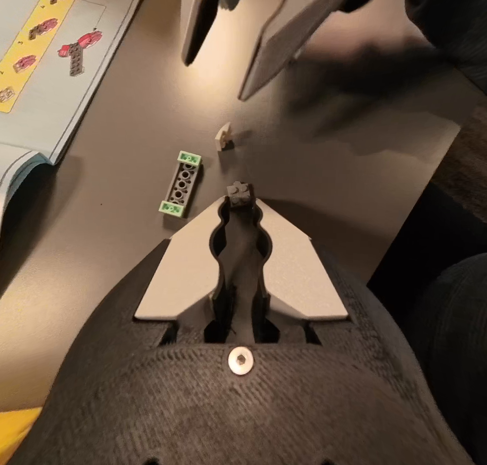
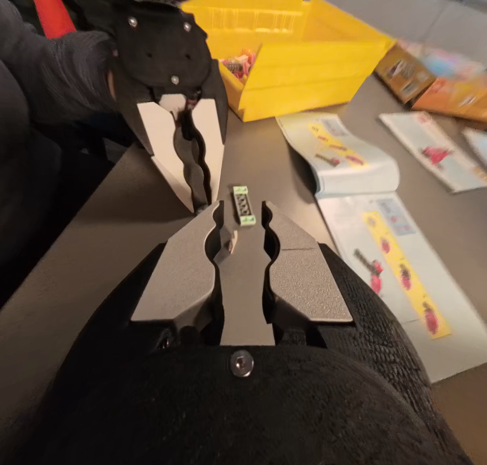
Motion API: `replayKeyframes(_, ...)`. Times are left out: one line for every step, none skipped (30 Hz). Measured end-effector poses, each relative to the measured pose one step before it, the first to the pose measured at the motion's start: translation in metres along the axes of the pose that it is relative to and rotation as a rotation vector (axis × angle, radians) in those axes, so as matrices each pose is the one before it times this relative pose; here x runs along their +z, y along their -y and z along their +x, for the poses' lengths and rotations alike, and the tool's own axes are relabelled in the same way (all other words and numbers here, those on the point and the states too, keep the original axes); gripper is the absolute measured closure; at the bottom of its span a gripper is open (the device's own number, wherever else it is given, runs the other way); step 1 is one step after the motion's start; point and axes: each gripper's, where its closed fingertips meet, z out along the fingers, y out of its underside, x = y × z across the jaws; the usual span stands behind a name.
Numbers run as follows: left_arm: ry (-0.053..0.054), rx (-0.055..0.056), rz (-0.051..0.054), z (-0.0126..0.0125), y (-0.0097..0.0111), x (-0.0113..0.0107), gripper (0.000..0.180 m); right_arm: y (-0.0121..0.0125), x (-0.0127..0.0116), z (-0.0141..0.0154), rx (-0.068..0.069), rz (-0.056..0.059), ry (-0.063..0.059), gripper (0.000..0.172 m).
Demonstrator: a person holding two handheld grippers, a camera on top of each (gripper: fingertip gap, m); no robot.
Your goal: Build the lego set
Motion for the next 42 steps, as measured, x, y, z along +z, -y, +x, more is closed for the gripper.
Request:
replayKeyframes(0.0259,-0.0166,0.0075,-0.00553,0.00002,-0.00127,0.166,0.00563,0.00378,-0.00246,-0.0615,0.0054,-0.0190,0.144)
replayKeyframes(0.0242,-0.0236,0.0181,-0.00597,0.00115,-0.00203,0.166,0.00412,0.00478,-0.00276,-0.0530,-0.0041,-0.0140,0.143)
replayKeyframes(0.0109,-0.0331,0.0261,-0.00472,0.00228,-0.00288,0.166,0.00200,0.00530,-0.00278,-0.0524,-0.0133,-0.0120,0.142)
replayKeyframes(0.0014,-0.0394,0.0303,-0.00380,0.00301,-0.00356,0.166,-0.00072,0.00538,-0.00320,-0.0513,-0.0263,-0.0091,0.141)
replayKeyframes(0.0013,-0.0382,0.0314,-0.00362,0.00357,-0.00411,0.166,-0.00186,0.00521,-0.00109,-0.0555,-0.0327,-0.0218,0.141)
replayKeyframes(-0.0013,-0.0334,0.0287,-0.00311,0.00341,-0.00417,0.166,-0.00130,0.00482,-0.00143,-0.0640,-0.0264,-0.0232,0.141)
replayKeyframes(-0.0063,-0.0299,0.0223,-0.00214,0.00286,-0.00404,0.166,-0.00113,0.00411,0.00089,-0.0723,-0.0271,-0.0390,0.142)
replayKeyframes(-0.0066,-0.0255,0.0141,-0.00174,0.00188,-0.00345,0.166,-0.00159,0.00346,0.00159,-0.0800,-0.0293,-0.0443,0.143)
replayKeyframes(-0.0084,-0.0186,0.0105,-0.00106,0.00137,-0.00301,0.166,-0.00153,0.00302,0.00016,-0.0783,-0.0282,-0.0341,0.144)
replayKeyframes(-0.0109,-0.0170,0.0091,-0.00017,0.00129,-0.00258,0.166,-0.00111,0.00276,-0.00006,-0.0727,-0.0262,-0.0321,0.146)
replayKeyframes(-0.0096,-0.0154,0.0074,-0.00004,0.00107,-0.00214,0.166,0.00103,0.00253,-0.00079,-0.0635,-0.0117,-0.0267,0.148)
replayKeyframes(-0.0072,-0.0098,0.0047,0.00013,0.00061,-0.00165,0.166,0.00297,0.00216,-0.00273,-0.0487,-0.0016,-0.0100,0.148)
replayKeyframes(-0.0076,-0.0066,0.0015,0.00035,0.00016,-0.00121,0.166,0.00366,0.00196,-0.00127,-0.0404,0.0019,-0.0149,0.149)
replayKeyframes(-0.0119,-0.0056,0.0015,0.00122,0.00020,-0.00085,0.166,0.00333,0.00166,-0.00109,-0.0373,0.0009,-0.0127,0.149)
replayKeyframes(-0.0133,-0.0059,0.0025,0.00164,0.00037,-0.00067,0.166,0.00263,0.00166,-0.00146,-0.0320,-0.0005,-0.0080,0.150)
replayKeyframes(-0.0127,-0.0058,0.0025,0.00176,0.00049,-0.00060,0.166,0.00204,0.00135,-0.00120,-0.0279,-0.0017,-0.0072,0.151)
replayKeyframes(-0.0133,-0.0031,0.0023,0.00199,0.00049,-0.00060,0.166,0.00141,0.00116,-0.00084,-0.0246,-0.0025,-0.0083,0.154)
replayKeyframes(-0.0090,-0.0021,0.0017,0.00154,0.00045,-0.00063,0.166,0.00045,0.00077,0.00017,-0.0217,-0.0058,-0.0118,0.160)
replayKeyframes(-0.0025,0.0042,-0.0034,0.00067,-0.00036,-0.00048,0.166,-0.00005,-0.00001,0.00204,-0.0179,-0.0050,-0.0206,0.168)
replayKeyframes(-0.0004,0.0126,0.0081,0.00070,0.00115,-0.00068,0.166,0.00030,-0.00071,0.00163,0.0010,0.0024,-0.0065,0.168)
replayKeyframes(-0.0016,0.0250,0.0193,0.00126,0.00259,-0.00144,0.166,0.00077,-0.00124,0.00253,0.0369,0.0113,0.0005,0.169)
replayKeyframes(-0.0108,0.0352,0.0277,0.00307,0.00389,-0.00247,0.165,0.00206,-0.00200,0.00342,0.0614,0.0258,0.0026,0.169)
replayKeyframes(-0.0239,0.0452,0.0353,0.00571,0.00534,-0.00351,0.156,0.00402,-0.00295,0.00425,0.0769,0.0437,0.0030,0.169)
replayKeyframes(-0.0143,0.0486,0.0378,0.00492,0.00625,-0.00363,0.151,0.00559,-0.00351,0.00341,0.0958,0.0550,0.0154,0.169)
replayKeyframes(-0.0085,0.0601,0.0338,0.00427,0.00591,-0.00342,0.151,0.00597,-0.00352,0.00285,0.1053,0.0563,0.0225,0.169)
replayKeyframes(0.0042,0.0653,0.0300,0.00294,0.00565,-0.00300,0.151,0.00595,-0.00350,0.00208,0.0937,0.0562,0.0253,0.169)
replayKeyframes(0.0106,0.0635,0.0239,0.00216,0.00525,-0.00225,0.152,0.00446,-0.00331,0.00051,0.0816,0.0438,0.0317,0.169)
replayKeyframes(0.0046,0.0596,0.0175,0.00293,0.00440,-0.00169,0.156,0.00362,-0.00276,0.00023,0.0696,0.0366,0.0289,0.170)
replayKeyframes(0.0042,0.0467,0.0114,0.00239,0.00352,-0.00101,0.160,0.00361,-0.00245,-0.00030,0.0608,0.0352,0.0277,0.170)
replayKeyframes(-0.0072,0.0353,0.0031,0.00333,0.00224,-0.00022,0.166,0.00351,-0.00222,-0.00037,0.0519,0.0341,0.0243,0.170)
replayKeyframes(-0.0112,0.0194,-0.0036,0.00297,0.00087,0.00048,0.168,0.00325,-0.00201,-0.00086,0.0451,0.0303,0.0242,0.170)
replayKeyframes(-0.0151,0.0062,-0.0076,0.00268,0.00003,0.00104,0.167,0.00300,-0.00181,-0.00100,0.0383,0.0269,0.0227,0.170)
replayKeyframes(-0.0195,-0.0012,-0.0044,0.00302,-0.00011,0.00141,0.165,0.00233,-0.00149,-0.00083,0.0333,0.0214,0.0189,0.169)
replayKeyframes(-0.0124,-0.0046,0.0013,0.00176,0.00051,0.00121,0.165,0.00123,-0.00103,-0.00070,0.0264,0.0143,0.0169,0.169)
replayKeyframes(-0.0052,-0.0034,0.0054,0.00076,0.00105,0.00042,0.165,0.00078,-0.00078,-0.00057,0.0191,0.0100,0.0130,0.170)
replayKeyframes(-0.0073,-0.0041,0.0079,0.00084,0.00153,-0.00024,0.166,0.00133,-0.00126,-0.00056,0.0168,0.0151,0.0120,0.169)
replayKeyframes(-0.0078,-0.0090,0.0127,0.00055,0.00237,-0.00075,0.167,0.00204,-0.00138,-0.00016,0.0173,0.0196,0.0101,0.170)
replayKeyframes(-0.0080,-0.0106,0.0155,0.00035,0.00285,-0.00131,0.169,0.00296,-0.00062,0.00055,0.0150,0.0218,0.0077,0.170)
replayKeyframes(-0.0065,-0.0081,0.0166,-0.00019,0.00282,-0.00196,0.175,0.00303,-0.00157,0.00066,0.0126,0.0204,0.0037,0.170)
replayKeyframes(-0.0019,-0.0094,0.0179,-0.00084,0.00287,-0.00177,0.177,0.00425,-0.00147,-0.00001,0.0173,0.0255,0.0061,0.169)
replayKeyframes(-0.0161,-0.0117,0.0184,0.00153,0.00294,-0.00095,0.177,0.00376,-0.00073,-0.00112,0.0160,0.0218,0.0117,0.170)
replayKeyframes(-0.0111,-0.0112,0.0146,0.00097,0.00257,-0.00036,0.177,0.00279,-0.00012,-0.00057,0.0107,0.0163,0.0058,0.170)
